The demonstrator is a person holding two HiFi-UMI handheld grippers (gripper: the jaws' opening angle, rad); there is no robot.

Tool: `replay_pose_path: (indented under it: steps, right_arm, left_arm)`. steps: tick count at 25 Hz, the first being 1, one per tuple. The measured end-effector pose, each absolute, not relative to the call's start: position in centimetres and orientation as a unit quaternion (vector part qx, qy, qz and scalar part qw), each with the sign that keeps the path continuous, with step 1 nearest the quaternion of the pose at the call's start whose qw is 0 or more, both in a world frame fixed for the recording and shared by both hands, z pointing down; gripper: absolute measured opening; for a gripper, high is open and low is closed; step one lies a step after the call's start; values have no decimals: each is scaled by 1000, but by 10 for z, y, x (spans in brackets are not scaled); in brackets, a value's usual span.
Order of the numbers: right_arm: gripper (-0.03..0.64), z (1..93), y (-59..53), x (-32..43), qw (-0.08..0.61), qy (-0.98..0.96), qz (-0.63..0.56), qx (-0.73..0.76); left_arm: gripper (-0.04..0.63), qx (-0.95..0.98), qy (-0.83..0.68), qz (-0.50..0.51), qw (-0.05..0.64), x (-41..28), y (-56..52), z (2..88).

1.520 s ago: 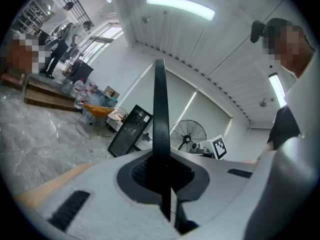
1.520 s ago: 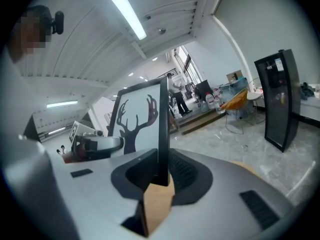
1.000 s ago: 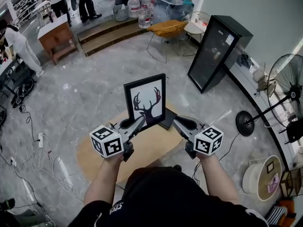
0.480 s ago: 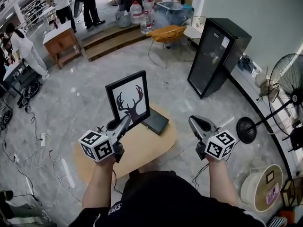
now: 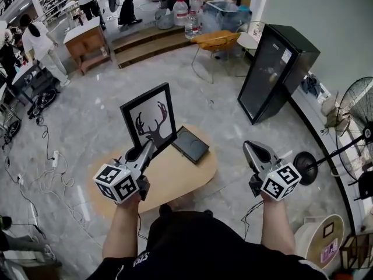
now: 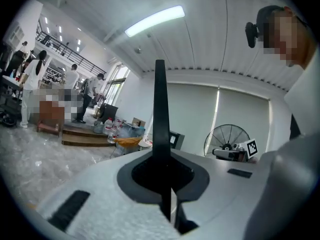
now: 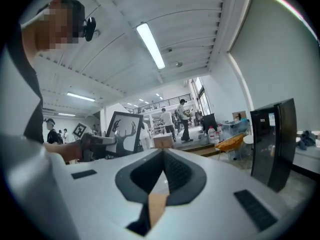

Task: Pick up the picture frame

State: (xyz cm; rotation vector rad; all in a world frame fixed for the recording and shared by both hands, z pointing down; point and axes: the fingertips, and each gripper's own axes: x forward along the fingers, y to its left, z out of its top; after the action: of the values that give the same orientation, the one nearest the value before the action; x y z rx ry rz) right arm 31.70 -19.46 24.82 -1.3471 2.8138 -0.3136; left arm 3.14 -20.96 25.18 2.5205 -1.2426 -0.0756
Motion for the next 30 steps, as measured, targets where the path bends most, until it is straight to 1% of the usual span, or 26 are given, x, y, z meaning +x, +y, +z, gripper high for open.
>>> replay_pose_path:
  steps: [2, 5, 8, 15, 30]
  right_arm:
    - [4, 243, -195, 329, 20, 891, -88, -445]
    - [3, 228, -197, 324, 34, 884, -67, -462]
    - [3, 222, -196, 315, 28, 883, -53, -465]
    - [3, 236, -197, 300, 12, 881, -62, -468]
    - [2, 246, -203, 293, 3, 885, -62, -462]
  left_arm:
    - [15, 885, -438, -24, 155, 36, -208, 255]
    - [15, 887, -438, -25, 146, 25, -215, 249]
    - [15, 889, -434, -29, 143, 19, -218, 247]
    - [15, 893, -427, -23, 142, 16, -224, 255]
    - [15, 889, -435, -16, 140, 10, -228, 261]
